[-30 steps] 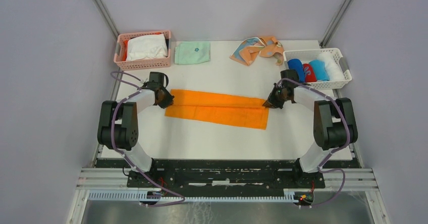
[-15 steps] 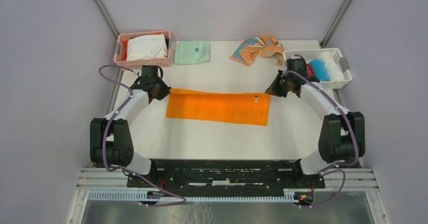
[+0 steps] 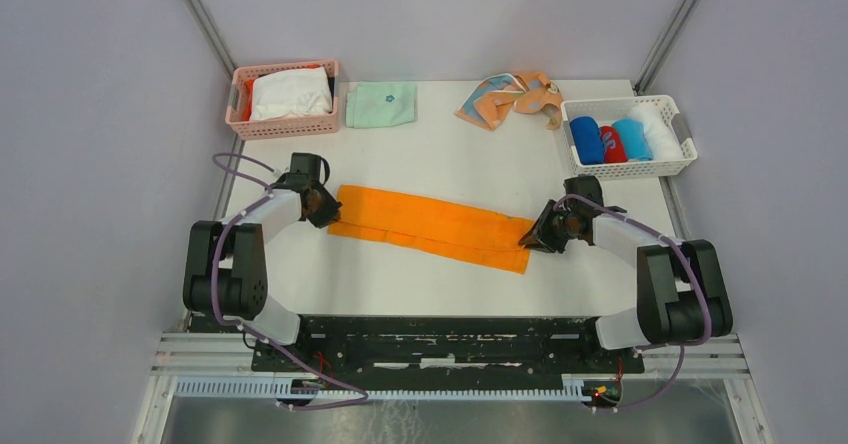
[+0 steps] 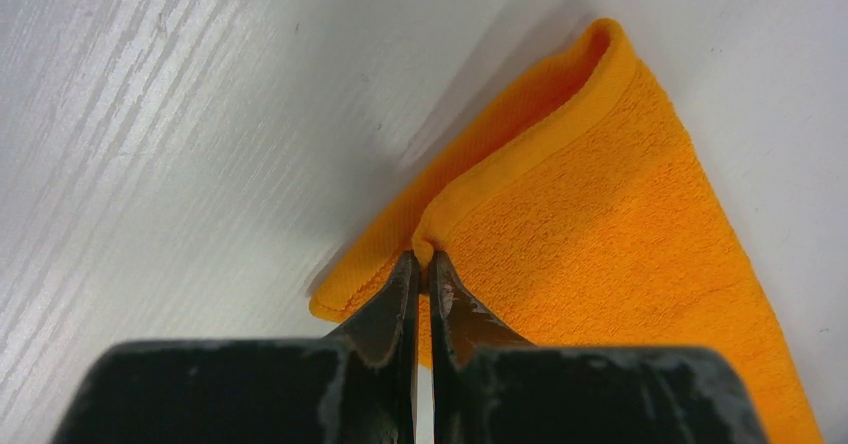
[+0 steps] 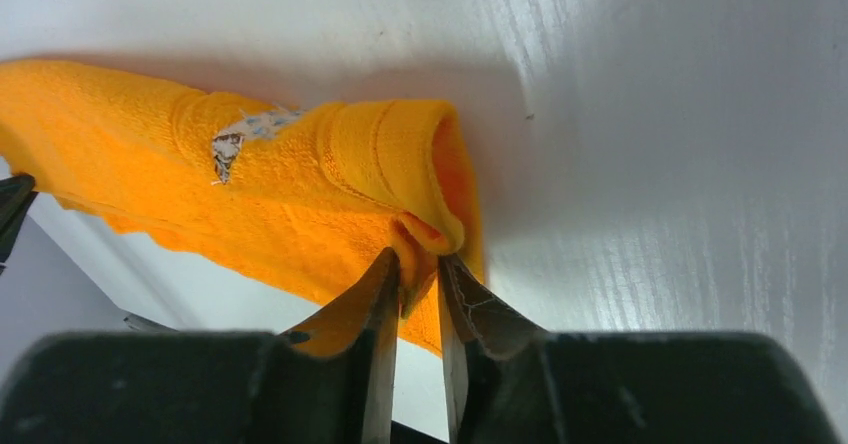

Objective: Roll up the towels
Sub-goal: Fold the towel at the center of the board.

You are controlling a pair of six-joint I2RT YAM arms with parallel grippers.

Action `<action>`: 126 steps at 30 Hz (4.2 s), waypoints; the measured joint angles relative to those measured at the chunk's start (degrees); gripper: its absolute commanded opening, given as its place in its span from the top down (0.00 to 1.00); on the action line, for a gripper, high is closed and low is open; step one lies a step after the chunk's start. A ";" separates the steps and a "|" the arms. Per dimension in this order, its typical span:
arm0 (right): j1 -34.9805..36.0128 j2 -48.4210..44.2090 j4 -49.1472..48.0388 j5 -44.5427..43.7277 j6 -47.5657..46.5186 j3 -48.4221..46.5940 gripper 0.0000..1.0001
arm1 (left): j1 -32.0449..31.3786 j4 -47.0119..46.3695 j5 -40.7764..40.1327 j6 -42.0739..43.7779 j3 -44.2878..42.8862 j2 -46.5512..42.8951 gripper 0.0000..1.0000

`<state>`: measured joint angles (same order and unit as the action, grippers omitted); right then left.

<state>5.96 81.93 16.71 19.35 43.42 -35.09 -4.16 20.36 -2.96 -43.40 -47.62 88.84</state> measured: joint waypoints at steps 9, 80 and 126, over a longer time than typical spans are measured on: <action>-0.02 -8.00 4.72 1.01 -2.23 -1.18 0.53 | 0.33 -0.35 -0.55 0.02 0.22 0.39 0.97; 0.04 -6.54 0.22 7.39 2.34 9.33 0.90 | 1.46 11.50 -6.97 1.97 8.41 -16.87 0.97; 0.33 -5.46 5.51 1.46 2.56 4.90 0.71 | 1.46 21.35 -7.23 -14.84 22.95 -36.63 0.71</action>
<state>6.28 76.47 22.22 20.82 45.98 -30.20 -2.70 41.71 -10.20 -58.24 -24.67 52.21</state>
